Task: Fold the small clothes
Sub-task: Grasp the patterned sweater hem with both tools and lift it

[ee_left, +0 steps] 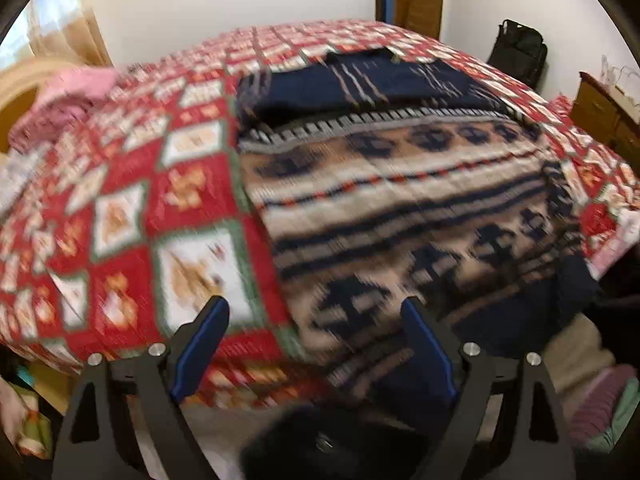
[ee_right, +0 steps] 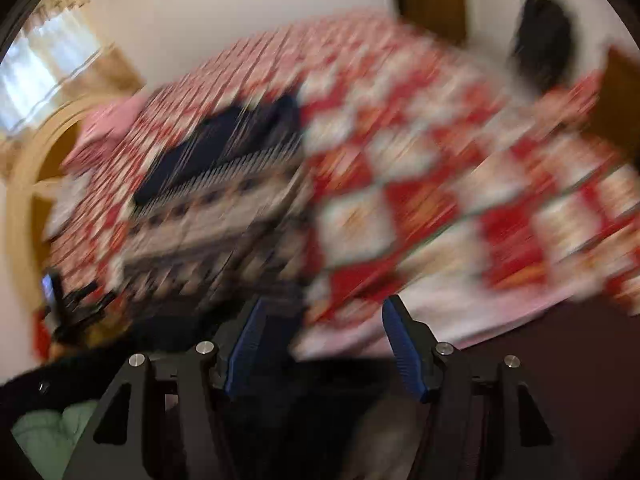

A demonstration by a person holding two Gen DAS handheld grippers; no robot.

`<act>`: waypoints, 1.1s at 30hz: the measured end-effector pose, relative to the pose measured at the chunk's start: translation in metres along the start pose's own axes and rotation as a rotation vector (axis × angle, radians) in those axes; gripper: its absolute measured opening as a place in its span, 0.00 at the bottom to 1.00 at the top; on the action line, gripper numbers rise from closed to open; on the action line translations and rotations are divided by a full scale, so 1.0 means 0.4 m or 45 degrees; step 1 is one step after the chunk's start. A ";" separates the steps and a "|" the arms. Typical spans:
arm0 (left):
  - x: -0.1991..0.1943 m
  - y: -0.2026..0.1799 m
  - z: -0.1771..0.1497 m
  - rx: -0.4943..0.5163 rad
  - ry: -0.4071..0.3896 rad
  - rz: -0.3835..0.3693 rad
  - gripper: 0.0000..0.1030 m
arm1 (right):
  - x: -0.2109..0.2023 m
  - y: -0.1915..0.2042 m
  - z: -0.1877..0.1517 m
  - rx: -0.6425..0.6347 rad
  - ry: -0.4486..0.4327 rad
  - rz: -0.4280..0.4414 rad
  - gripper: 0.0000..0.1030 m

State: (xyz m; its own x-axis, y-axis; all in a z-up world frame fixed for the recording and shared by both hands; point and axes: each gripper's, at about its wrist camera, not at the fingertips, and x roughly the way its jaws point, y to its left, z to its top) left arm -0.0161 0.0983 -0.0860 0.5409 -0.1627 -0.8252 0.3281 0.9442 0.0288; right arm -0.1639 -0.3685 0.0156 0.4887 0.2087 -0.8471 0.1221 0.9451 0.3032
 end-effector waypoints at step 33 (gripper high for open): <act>0.108 -0.046 -0.094 -0.295 0.248 -0.456 0.88 | 0.435 0.057 -0.122 0.166 0.391 0.365 0.19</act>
State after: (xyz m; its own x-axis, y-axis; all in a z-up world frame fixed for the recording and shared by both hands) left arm -0.0280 0.0848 -0.1434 0.2625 -0.4539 -0.8515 0.2741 0.8812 -0.3852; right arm -0.1182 -0.2982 -0.1461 0.2418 0.5417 -0.8050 0.1365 0.8024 0.5809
